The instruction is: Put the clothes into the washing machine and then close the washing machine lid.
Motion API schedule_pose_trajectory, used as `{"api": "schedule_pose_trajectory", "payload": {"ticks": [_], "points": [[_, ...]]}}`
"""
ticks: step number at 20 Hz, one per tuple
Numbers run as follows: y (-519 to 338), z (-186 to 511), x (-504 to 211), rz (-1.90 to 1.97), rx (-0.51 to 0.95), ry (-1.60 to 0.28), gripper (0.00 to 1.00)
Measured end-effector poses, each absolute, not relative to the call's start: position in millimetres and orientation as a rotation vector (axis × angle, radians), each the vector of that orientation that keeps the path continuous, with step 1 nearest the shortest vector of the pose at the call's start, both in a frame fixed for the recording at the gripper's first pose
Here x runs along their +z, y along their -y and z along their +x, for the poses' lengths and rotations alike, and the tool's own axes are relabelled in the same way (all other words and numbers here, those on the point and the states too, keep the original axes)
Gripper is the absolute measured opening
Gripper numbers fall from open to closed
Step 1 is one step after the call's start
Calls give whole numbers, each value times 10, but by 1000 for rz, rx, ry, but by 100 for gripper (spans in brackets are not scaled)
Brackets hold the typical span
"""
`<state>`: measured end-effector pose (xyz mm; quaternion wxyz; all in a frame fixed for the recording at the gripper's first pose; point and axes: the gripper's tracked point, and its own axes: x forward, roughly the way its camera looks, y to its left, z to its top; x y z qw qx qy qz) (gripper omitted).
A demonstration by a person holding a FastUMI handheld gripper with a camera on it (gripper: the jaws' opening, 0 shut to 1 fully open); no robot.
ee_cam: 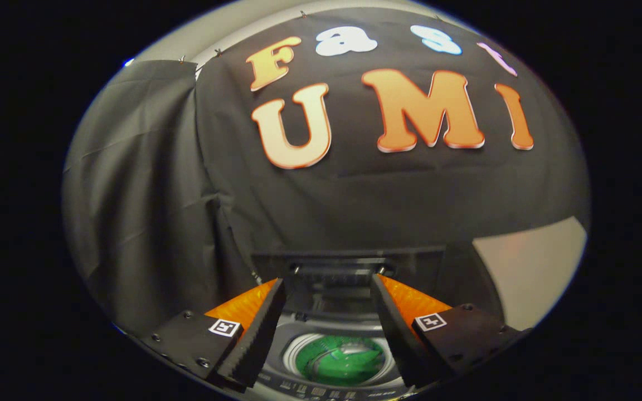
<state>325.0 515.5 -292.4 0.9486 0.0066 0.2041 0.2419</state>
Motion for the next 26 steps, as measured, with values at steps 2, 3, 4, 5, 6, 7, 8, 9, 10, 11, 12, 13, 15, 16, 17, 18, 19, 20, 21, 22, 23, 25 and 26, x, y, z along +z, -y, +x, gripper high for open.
{"api": "schedule_pose_trajectory", "payload": {"ticks": [2,3,4,5,6,7,8,9,10,11,12,13,15,16,17,18,19,20,21,22,23,25,26], "points": [[-5089,3503,-2676,35,459,-373,98],[-5046,3630,-2508,51,447,-360,98],[-4994,3766,-2410,58,435,-354,98],[-4984,3941,-2369,54,433,-350,98],[-4967,4086,-2354,44,429,-347,98],[-4936,4262,-2377,30,419,-346,98],[-4915,4410,-2395,11,413,-348,98],[-4909,4538,-2434,-11,407,-349,98],[-4909,4649,-2522,-29,401,-360,98],[-4920,4718,-2632,-38,401,-376,98],[-4905,4767,-2765,-47,393,-407,98],[-4896,4810,-2878,-48,387,-437,98],[-4871,4918,-3066,-44,366,-476,99],[-4869,4978,-3145,-35,354,-494,98],[-4862,5015,-3225,-26,341,-514,98],[-4840,5059,-3325,-21,326,-538,98],[-4824,5090,-3401,-17,312,-564,98],[-4813,5115,-3489,-12,299,-587,98],[-4819,5148,-3552,-8,290,-601,99],[-4821,5179,-3601,-8,282,-610,99],[-4827,5201,-3659,-14,276,-617,99],[-4825,5211,-3769,-31,270,-634,98],[-4794,5221,-3846,-46,259,-648,98]]}}
